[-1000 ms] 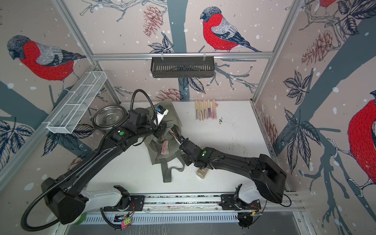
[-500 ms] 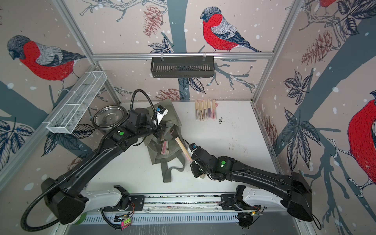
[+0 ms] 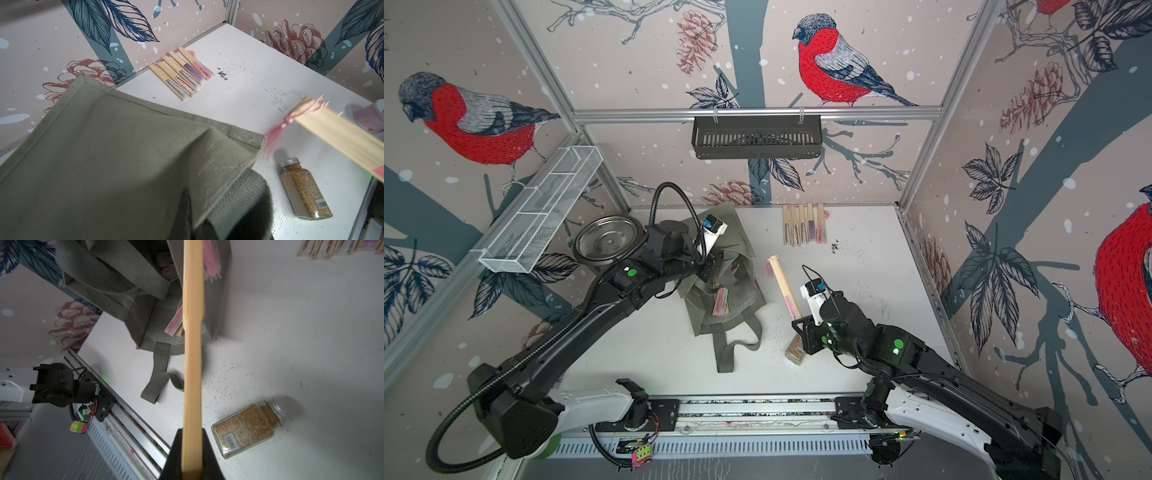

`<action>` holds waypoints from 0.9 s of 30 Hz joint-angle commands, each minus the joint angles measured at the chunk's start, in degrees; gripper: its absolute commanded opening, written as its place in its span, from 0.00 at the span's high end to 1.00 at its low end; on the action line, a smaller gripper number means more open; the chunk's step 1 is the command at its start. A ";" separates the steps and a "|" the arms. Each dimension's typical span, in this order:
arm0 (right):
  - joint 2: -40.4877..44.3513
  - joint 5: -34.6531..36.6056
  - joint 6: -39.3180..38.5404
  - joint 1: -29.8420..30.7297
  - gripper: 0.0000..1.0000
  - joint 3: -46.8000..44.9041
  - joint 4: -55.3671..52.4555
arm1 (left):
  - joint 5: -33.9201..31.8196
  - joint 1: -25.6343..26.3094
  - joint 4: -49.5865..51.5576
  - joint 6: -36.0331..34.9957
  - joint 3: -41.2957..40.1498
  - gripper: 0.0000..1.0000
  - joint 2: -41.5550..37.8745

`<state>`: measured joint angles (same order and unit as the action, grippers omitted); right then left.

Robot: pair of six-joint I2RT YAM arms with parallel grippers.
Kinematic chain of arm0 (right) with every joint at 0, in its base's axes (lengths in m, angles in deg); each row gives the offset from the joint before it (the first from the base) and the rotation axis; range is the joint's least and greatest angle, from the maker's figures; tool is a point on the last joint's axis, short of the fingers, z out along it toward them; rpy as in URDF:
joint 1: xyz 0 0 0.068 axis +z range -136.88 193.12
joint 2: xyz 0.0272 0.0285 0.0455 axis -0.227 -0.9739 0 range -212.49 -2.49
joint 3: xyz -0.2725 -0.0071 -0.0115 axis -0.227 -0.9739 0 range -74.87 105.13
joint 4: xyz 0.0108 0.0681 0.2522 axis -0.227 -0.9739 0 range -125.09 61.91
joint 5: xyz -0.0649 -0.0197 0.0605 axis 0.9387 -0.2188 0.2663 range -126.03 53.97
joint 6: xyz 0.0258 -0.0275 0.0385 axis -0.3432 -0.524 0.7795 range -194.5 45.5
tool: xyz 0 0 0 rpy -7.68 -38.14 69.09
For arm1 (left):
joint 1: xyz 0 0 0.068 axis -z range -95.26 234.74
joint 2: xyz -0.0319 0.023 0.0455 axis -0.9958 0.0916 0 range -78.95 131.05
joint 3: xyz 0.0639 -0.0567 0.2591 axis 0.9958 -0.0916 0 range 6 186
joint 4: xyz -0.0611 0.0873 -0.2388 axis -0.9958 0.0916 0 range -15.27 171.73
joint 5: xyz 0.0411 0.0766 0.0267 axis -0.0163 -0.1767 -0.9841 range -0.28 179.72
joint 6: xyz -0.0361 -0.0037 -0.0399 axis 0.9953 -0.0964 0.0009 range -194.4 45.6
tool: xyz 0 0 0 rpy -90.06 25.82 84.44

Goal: Take out the folding fans from the tote bags
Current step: Pick up the folding fan from the canvas bag, then place the folding fan at the center of the board.

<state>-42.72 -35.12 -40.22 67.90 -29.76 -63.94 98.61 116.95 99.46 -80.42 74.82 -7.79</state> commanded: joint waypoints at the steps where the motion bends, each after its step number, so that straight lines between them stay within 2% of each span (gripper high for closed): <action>1: 0.63 -0.46 -2.46 -3.76 0.92 0.90 2.28 | -0.27 -0.02 -2.14 0.05 0.22 1.00 -0.08; 5: -1.66 -1.52 -4.22 -10.94 0.92 0.36 6.34 | -0.27 -0.02 -2.10 0.04 0.23 1.00 0.04; 8: -4.85 -5.33 -6.28 -18.28 0.92 -0.51 10.52 | -0.36 0.00 -2.17 0.05 0.11 1.00 0.09; 10: -8.25 -7.14 -6.53 -24.03 0.92 -0.67 12.58 | -0.27 0.01 -2.09 0.04 0.15 1.00 0.09; 15: -16.68 -12.42 -8.10 -34.15 0.92 -0.54 19.16 | -0.27 -0.03 -2.06 -0.04 0.11 1.00 0.15; 20: -27.23 -12.20 -10.17 -40.36 0.92 3.82 22.66 | -0.18 -0.03 -2.13 0.00 0.21 1.00 0.13; 27: -49.27 -9.49 -13.79 -45.57 0.92 16.10 21.51 | 0.08 -0.03 -2.10 0.05 0.14 1.00 0.04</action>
<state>-86.69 -46.12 -51.41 23.34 -17.42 -43.53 98.65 116.95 99.44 -80.42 74.82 -7.66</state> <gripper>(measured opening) 0.127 0.058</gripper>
